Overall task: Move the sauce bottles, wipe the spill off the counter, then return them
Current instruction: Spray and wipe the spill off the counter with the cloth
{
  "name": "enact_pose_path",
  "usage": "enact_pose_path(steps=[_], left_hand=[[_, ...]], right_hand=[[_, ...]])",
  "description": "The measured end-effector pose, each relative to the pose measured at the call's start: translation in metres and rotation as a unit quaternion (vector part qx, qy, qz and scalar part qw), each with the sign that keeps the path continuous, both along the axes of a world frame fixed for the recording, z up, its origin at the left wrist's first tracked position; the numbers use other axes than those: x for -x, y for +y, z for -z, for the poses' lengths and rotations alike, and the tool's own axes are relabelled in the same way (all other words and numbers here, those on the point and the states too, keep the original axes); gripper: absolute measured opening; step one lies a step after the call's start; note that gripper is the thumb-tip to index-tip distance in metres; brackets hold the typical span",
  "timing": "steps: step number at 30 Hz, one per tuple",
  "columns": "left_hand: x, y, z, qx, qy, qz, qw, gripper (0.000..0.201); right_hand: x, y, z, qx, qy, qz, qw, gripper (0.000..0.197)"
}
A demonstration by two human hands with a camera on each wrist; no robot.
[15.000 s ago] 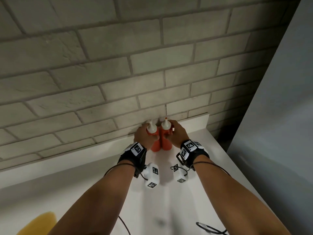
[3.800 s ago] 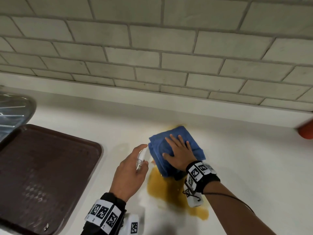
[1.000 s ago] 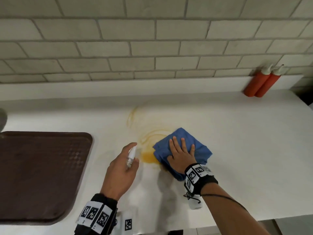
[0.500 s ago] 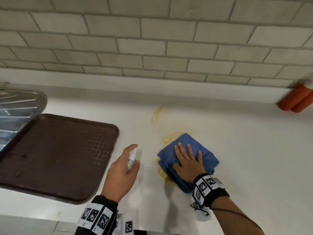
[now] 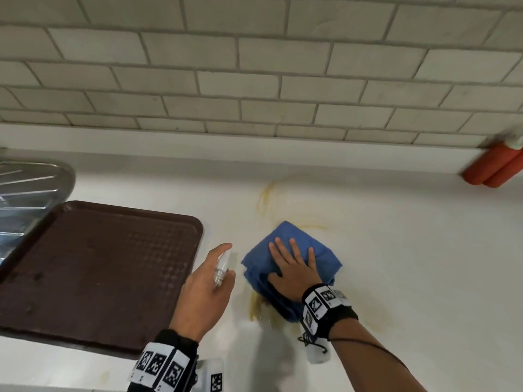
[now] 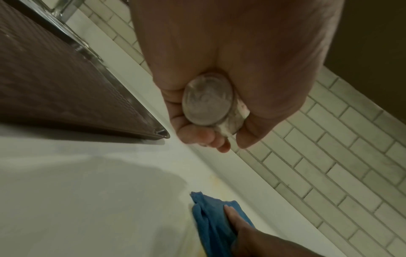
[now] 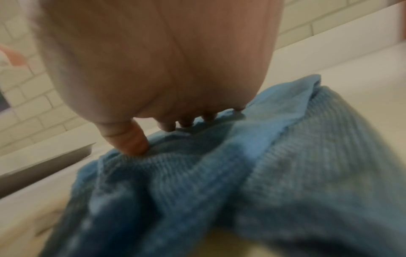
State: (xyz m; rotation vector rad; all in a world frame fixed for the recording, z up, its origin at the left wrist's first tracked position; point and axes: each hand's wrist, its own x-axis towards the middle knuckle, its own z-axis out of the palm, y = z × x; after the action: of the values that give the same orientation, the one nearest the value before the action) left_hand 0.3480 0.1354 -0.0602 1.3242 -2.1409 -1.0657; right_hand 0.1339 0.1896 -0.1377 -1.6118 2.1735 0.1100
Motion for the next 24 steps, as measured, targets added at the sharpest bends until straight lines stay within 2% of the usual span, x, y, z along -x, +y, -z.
enact_pose_path(steps=[2, 6, 10, 12, 15, 18, 24], left_hand=[[0.000, -0.002, 0.002, -0.001, 0.004, 0.001, 1.000, 0.051], [0.006, -0.005, 0.008, -0.011, -0.001, 0.014, 1.000, 0.052], [0.020, -0.007, 0.007, -0.016, -0.004, 0.014, 1.000, 0.051], [0.026, -0.009, 0.004, -0.013, -0.002, 0.012, 1.000, 0.051], [0.035, -0.015, -0.002, 0.003, -0.001, -0.006, 1.000, 0.051], [0.041, -0.021, -0.009, 0.027, -0.004, -0.030, 0.999, 0.050], [0.055, -0.030, -0.008, 0.053, -0.047, -0.053, 0.996, 0.041]], right_hand=[[-0.006, -0.004, -0.001, -0.006, 0.001, 0.002, 1.000, 0.072], [-0.019, 0.014, 0.002, 0.003, 0.012, -0.093, 0.996, 0.082], [-0.008, 0.011, 0.005, 0.008, -0.011, -0.119, 0.993, 0.086], [0.001, -0.002, 0.005, -0.001, -0.009, -0.112, 0.994, 0.089], [0.015, -0.022, 0.004, -0.003, -0.001, -0.085, 0.996, 0.077], [0.034, -0.035, 0.002, 0.004, -0.009, -0.051, 0.999, 0.075], [0.096, -0.043, 0.000, -0.008, -0.013, 0.001, 1.000, 0.075]])
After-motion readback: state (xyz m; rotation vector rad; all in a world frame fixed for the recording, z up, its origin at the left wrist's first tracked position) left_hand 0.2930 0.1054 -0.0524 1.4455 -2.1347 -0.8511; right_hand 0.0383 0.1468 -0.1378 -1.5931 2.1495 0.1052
